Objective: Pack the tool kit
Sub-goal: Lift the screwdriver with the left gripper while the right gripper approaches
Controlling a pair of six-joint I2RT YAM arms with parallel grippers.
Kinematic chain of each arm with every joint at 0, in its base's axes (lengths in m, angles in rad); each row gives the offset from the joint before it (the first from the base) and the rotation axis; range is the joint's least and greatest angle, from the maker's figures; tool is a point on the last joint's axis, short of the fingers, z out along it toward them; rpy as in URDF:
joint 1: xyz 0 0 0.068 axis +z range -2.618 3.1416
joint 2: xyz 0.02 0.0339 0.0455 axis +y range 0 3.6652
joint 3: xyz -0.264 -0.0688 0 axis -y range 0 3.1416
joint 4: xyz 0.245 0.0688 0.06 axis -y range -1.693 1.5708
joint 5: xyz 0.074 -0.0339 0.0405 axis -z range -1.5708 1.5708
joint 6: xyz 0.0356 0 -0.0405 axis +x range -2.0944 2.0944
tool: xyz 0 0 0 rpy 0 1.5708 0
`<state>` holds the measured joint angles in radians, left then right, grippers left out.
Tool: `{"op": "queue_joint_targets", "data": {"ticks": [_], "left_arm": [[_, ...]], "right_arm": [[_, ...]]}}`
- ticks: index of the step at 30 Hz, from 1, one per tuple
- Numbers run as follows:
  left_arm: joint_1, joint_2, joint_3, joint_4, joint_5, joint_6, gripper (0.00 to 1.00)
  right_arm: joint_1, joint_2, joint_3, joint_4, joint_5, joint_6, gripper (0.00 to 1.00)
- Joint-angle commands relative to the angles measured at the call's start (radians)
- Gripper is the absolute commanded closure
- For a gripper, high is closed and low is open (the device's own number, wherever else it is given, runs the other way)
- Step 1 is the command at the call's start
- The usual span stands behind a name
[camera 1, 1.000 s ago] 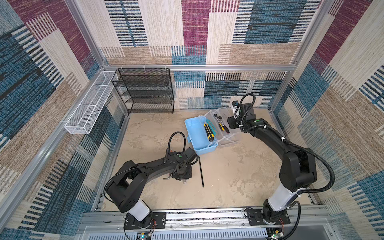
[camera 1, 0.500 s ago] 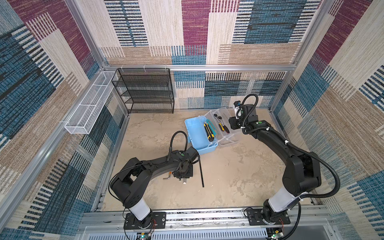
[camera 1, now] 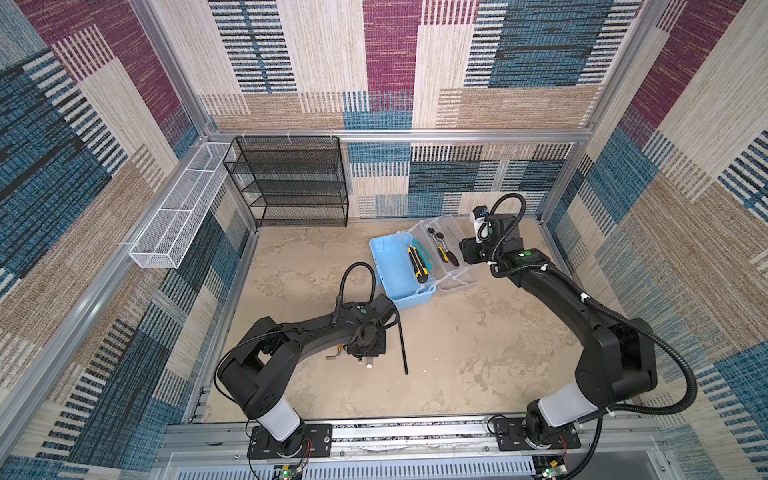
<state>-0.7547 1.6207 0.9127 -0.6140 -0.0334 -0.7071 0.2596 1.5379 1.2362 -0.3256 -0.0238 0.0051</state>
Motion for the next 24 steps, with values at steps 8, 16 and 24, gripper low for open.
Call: {"op": "queue_joint_targets", "data": {"ticks": [8,16,24], "left_arm": [[-0.001,-0.136,-0.014,0.112,0.058,0.006,1.0],[-0.001,-0.167,0.016,0.25,0.149,0.019,1.0],[-0.001,-0.136,0.076,0.328,0.227,0.021,1.0]], "right_arm": [[0.014,-0.13,-0.188,0.149,-0.244,0.198,0.42],[0.152,-0.191,-0.341,0.287,-0.308,0.363,0.44],[0.259,-0.186,-0.409,0.347,-0.32,0.451,0.5]]}}
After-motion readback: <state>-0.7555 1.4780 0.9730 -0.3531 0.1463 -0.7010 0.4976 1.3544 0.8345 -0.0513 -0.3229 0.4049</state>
